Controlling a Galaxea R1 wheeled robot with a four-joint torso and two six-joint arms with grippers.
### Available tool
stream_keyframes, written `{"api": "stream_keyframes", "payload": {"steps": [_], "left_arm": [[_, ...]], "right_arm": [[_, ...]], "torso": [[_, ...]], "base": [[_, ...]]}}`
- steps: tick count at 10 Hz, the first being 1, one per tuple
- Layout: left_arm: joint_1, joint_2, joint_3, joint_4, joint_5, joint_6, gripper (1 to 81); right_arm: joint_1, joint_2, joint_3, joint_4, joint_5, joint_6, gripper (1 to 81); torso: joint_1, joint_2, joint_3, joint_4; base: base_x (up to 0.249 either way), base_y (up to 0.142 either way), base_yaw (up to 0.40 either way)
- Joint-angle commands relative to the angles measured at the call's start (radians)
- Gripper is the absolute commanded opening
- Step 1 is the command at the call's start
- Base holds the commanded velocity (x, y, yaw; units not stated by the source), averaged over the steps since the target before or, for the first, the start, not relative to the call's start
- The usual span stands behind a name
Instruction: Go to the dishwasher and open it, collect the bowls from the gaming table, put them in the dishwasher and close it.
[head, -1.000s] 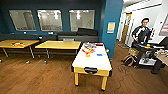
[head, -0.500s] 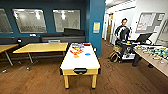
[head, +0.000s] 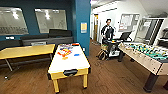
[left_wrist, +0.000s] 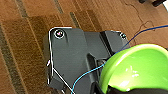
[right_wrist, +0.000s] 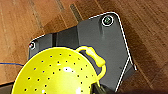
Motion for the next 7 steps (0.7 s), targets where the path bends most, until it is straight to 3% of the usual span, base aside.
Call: {"api": "stream_keyframes", "payload": {"steps": [1,7], "left_arm": [[-0.021,-0.029,-0.010,0.009,0.021,0.004,1.0],[-0.026,-0.026,-0.010,0.007,0.027,0.004,1.0]], "right_arm": [[0.041,-0.016,-0.005,-0.007,-0.037,0.001,1.0],[0.038,0.001,-0.005,-0.007,-0.037,0.001,1.0]], "torso": [[0.000,0.000,0.000,0.000],[0.000,0.000,0.000,0.000]], "base": [[0.000,0.000,-0.384],[0.000,0.000,-0.383]]}}
